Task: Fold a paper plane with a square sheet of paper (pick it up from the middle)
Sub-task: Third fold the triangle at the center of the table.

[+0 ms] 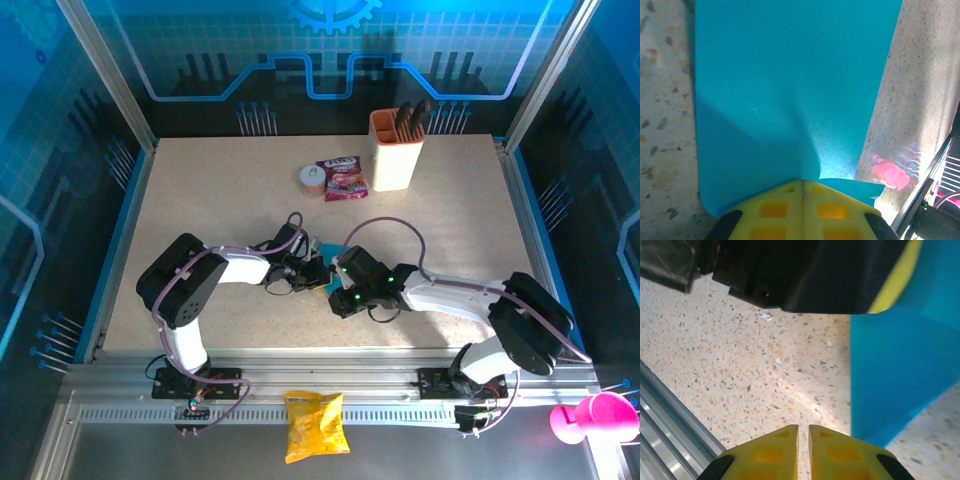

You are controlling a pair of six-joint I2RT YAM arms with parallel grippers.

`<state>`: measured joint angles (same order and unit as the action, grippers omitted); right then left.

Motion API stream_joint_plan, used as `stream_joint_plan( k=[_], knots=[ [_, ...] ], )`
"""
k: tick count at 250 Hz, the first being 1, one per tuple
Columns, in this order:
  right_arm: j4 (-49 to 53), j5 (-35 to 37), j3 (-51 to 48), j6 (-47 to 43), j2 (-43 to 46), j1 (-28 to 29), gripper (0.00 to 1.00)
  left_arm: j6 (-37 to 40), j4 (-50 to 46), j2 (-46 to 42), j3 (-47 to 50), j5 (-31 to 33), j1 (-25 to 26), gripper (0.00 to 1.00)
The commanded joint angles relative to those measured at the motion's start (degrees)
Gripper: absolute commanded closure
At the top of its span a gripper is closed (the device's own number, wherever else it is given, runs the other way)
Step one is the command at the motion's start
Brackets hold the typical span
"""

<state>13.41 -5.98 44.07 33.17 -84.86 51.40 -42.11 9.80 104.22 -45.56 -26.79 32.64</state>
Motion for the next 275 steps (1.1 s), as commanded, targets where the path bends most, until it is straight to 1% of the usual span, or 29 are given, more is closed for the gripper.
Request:
stream_joint_plan(
  k=[1,52,77,120,213,236,275],
  knots=[
    [-2.18,1.50,2.63,1.77,-2.74,0.99,0.87,-0.01,-2.97,2.21,1.26,2.82,0.42,1.00],
    [-3.66,2.22,2.74,2.02,-5.86,0.05,0.90,0.21,-3.12,2.23,1.24,2.79,0.40,1.00],
    [-4.59,2.43,1.42,2.38,-5.97,-0.79,0.91,0.27,-3.10,2.44,1.09,2.78,0.40,1.00],
    [-6.92,1.68,-2.69,3.67,-4.73,-2.50,0.92,0.44,-3.16,2.72,0.87,2.71,0.40,1.00],
    [-13.21,-0.43,-10.06,7.46,-4.44,-3.89,0.93,0.42,-3.39,2.64,1.02,3.03,0.40,1.00],
    [-15.42,-1.00,-13.27,9.19,-3.98,-4.65,0.94,0.23,-3.53,1.96,1.09,3.24,0.27,1.00],
    [-19.27,-4.04,-18.32,12.83,-4.64,-7.74,0.98,-0.60,-3.47,-1.16,0.91,3.24,0.32,1.00]
  ],
)
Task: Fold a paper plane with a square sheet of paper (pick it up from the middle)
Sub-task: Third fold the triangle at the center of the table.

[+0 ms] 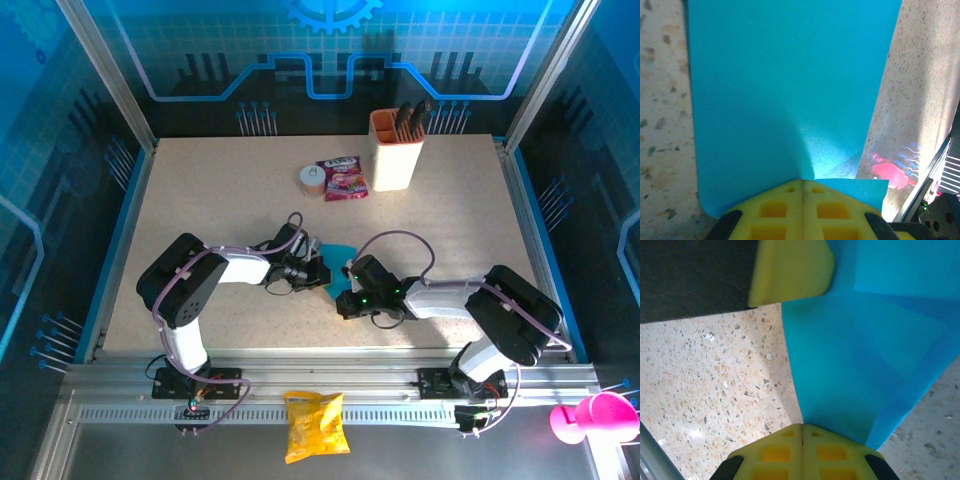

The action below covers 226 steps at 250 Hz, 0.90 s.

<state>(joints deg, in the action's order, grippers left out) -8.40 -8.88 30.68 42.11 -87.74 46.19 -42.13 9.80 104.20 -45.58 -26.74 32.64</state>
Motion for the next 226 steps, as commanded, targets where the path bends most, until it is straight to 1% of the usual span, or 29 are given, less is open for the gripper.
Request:
stream_joint_plan(
  k=[1,23,46,75,103,136,186,212,226],
  knots=[
    [2.44,-1.22,-5.01,3.96,-1.83,-2.61,0.98,-0.58,-3.43,-1.25,0.89,3.15,0.32,1.00],
    [2.06,-2.63,-5.98,4.41,-2.96,-3.56,1.00,-1.58,-3.36,-3.90,0.77,2.86,0.49,1.00],
    [4.10,-3.04,-5.24,3.93,-4.16,-3.83,1.00,-2.54,-3.56,-6.90,0.84,2.98,1.09,1.00],
    [5.68,-3.40,-4.19,3.65,-5.55,-3.85,1.00,-3.58,-3.93,-10.45,1.41,4.03,3.05,1.00],
    [5.60,-3.51,-4.22,3.87,-5.97,-3.81,1.00,-5.17,-2.72,-11.79,2.92,5.06,5.27,1.00],
    [5.44,-3.38,-4.39,4.25,-6.14,-3.83,1.00,-7.21,0.39,-10.23,4.81,5.59,6.79,1.00],
    [5.29,-3.01,-4.82,4.91,-6.45,-3.88,1.00,-9.42,5.58,-5.90,6.15,5.67,6.91,1.00],
    [5.32,-2.98,-5.01,5.00,-6.56,-3.77,1.00,-9.05,6.04,-3.61,5.30,5.75,6.85,1.00],
    [5.64,-2.82,-5.09,5.01,-6.60,-3.69,1.00,-9.05,5.26,-2.75,4.98,6.96,6.87,1.00]
  ],
)
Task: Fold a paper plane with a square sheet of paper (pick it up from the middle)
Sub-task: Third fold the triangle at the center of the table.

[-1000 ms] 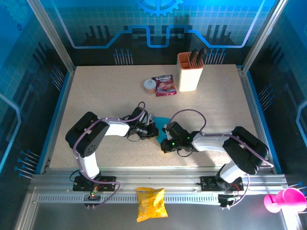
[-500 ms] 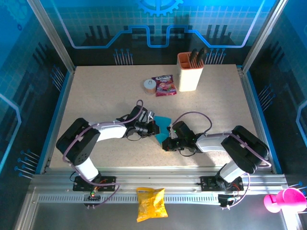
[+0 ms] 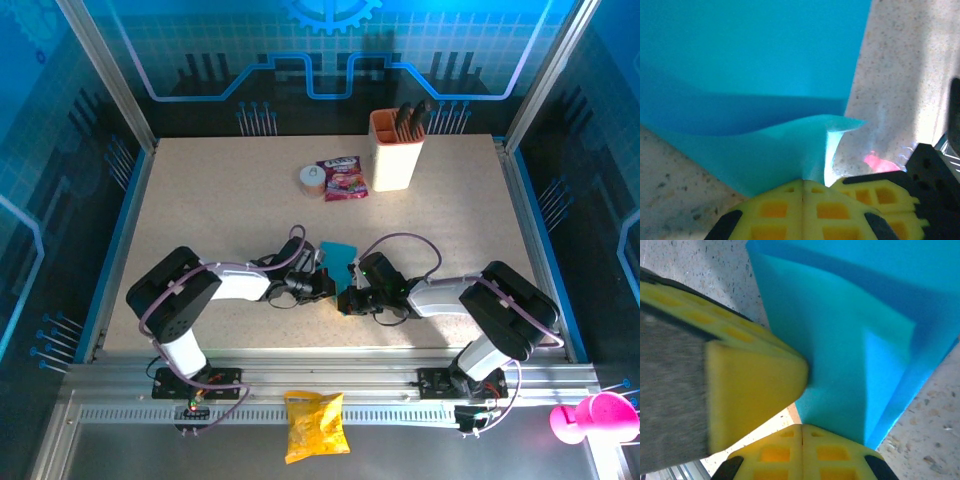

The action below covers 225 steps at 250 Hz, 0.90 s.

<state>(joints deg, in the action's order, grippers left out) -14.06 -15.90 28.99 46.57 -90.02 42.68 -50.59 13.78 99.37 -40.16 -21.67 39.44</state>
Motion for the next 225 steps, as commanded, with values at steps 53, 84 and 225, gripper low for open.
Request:
stream_joint_plan(
  k=[53,84,225],
  knots=[
    [12.94,5.26,-3.77,0.81,-4.51,-0.14,1.00,-3.73,-3.88,2.03,-0.77,7.85,-0.15,1.00],
    [13.63,5.86,-3.74,0.88,-5.02,-0.14,1.00,-4.39,-8.40,1.32,-2.14,10.68,-0.74,1.00],
    [11.69,5.68,-4.65,1.91,-8.79,-0.05,1.00,1.15,-18.43,4.46,-8.90,13.99,-10.51,1.00]
  ],
)
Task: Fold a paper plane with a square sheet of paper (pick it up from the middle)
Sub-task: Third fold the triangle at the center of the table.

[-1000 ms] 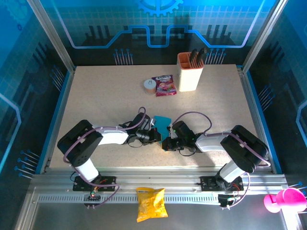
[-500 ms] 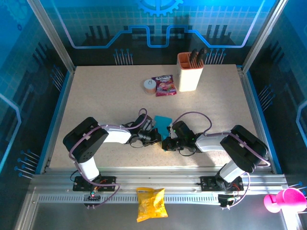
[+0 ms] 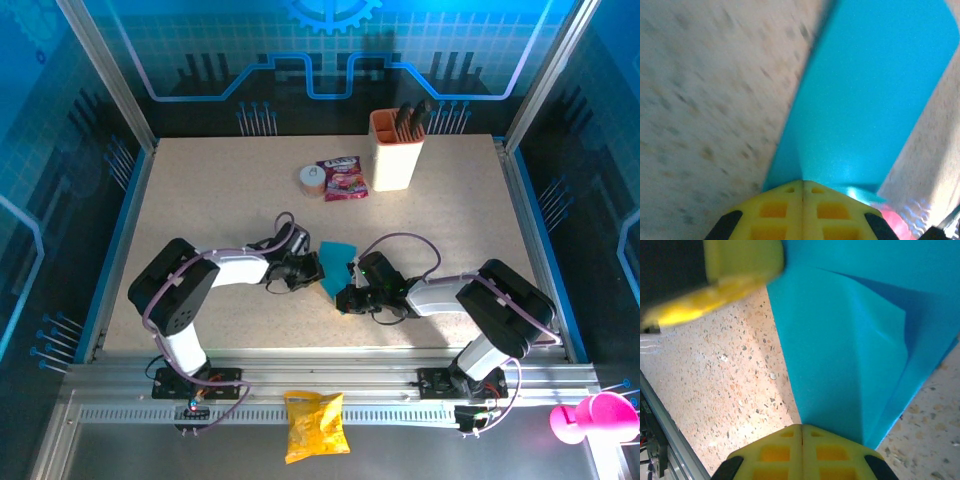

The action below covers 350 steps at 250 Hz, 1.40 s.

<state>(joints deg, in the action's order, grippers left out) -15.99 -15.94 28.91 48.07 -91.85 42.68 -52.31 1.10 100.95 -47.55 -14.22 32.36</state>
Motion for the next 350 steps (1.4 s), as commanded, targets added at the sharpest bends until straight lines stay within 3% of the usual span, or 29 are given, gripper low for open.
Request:
stream_joint_plan(
  k=[1,49,92,167,255,350],
  knots=[
    [13.62,5.73,-4.56,0.38,-6.94,-0.05,1.00,2.86,-5.76,2.96,-1.59,6.60,-3.57,1.00],
    [13.11,4.31,-4.41,-0.70,-6.77,-0.05,1.00,5.35,-8.42,4.02,-3.76,7.25,-6.43,1.00],
    [16.26,3.30,-1.65,-4.37,-7.60,-0.03,1.00,6.84,-10.38,-0.75,-3.57,8.30,-6.70,1.00],
    [22.98,4.75,2.44,-10.30,-7.08,-0.05,1.00,9.20,-9.41,-8.99,-1.77,6.12,-0.63,0.98],
    [21.74,4.05,1.90,-10.01,-7.04,-0.05,1.00,9.34,-0.84,2.10,-3.87,-2.17,4.03,1.00],
    [17.85,0.60,-2.47,-8.37,-1.23,1.31,1.00,6.74,-2.94,7.61,-3.01,1.89,3.90,1.00]
  ],
)
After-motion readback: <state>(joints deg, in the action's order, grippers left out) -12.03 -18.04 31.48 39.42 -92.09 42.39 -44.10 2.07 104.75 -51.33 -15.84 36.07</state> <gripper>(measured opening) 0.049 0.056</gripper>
